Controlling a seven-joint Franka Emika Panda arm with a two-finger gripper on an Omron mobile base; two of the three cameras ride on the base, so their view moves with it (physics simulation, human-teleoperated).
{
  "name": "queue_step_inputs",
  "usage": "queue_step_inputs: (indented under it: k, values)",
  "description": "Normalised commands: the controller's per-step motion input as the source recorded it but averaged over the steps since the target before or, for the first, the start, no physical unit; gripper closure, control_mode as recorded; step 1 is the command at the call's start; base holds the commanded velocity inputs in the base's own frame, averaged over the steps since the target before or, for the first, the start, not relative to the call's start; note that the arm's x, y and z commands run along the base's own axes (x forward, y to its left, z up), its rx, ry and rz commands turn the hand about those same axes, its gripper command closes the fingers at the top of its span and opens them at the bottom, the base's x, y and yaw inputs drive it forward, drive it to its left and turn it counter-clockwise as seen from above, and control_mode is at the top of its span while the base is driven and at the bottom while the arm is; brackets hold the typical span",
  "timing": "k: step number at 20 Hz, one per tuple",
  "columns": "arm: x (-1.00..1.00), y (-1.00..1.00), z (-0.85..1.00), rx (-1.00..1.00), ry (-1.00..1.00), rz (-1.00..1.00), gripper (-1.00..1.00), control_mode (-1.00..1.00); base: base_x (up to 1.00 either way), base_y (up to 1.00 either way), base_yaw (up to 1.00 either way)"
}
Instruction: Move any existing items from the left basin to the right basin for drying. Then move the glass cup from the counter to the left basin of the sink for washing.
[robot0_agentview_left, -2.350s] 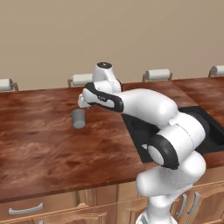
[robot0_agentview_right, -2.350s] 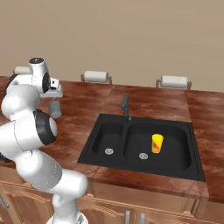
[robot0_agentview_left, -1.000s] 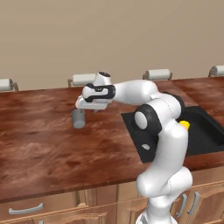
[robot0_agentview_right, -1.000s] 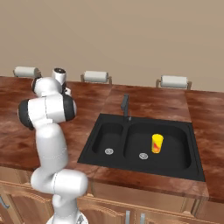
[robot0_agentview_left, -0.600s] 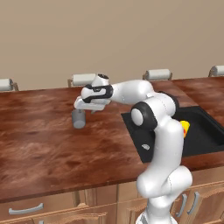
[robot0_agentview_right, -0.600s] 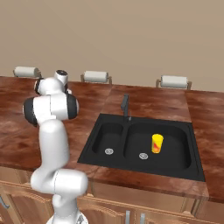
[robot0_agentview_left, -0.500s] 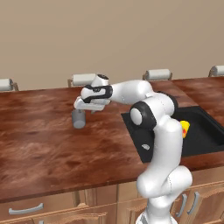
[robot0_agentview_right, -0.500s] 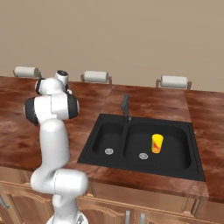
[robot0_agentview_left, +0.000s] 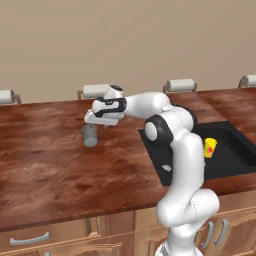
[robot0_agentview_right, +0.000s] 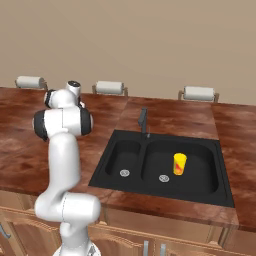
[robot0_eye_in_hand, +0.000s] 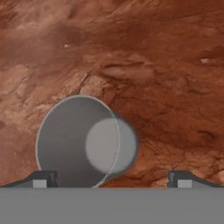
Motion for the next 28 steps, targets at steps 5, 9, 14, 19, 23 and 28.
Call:
queue_step_inputs:
  k: [5,9,14,19,23,28]
  values:
    - [0.26,0.06,-0.14,0.00,0.00,-0.03,-1.00,-1.00,0.00,0.00,0.00]
    - [0.14,0.09,-0.19,0.00,0.00,-0.03,-1.00,-1.00,0.00,0.00,0.00]
    - [-0.01,0.01,-0.15,0.02,0.00,-0.02,-1.00,-1.00,0.00,0.00,0.00]
    - [-0.06,0.00,-0.12,0.02,0.00,-0.04,-1.00,-1.00,0.00,0.00,0.00]
    - [0.00,0.00,-0.18,0.00,0.00,-0.06,-1.00,-1.00,0.00,0.00,0.00]
    - [0.00,0.00,-0.15,0.00,0.00,-0.07,-1.00,-1.00,0.00,0.00,0.00]
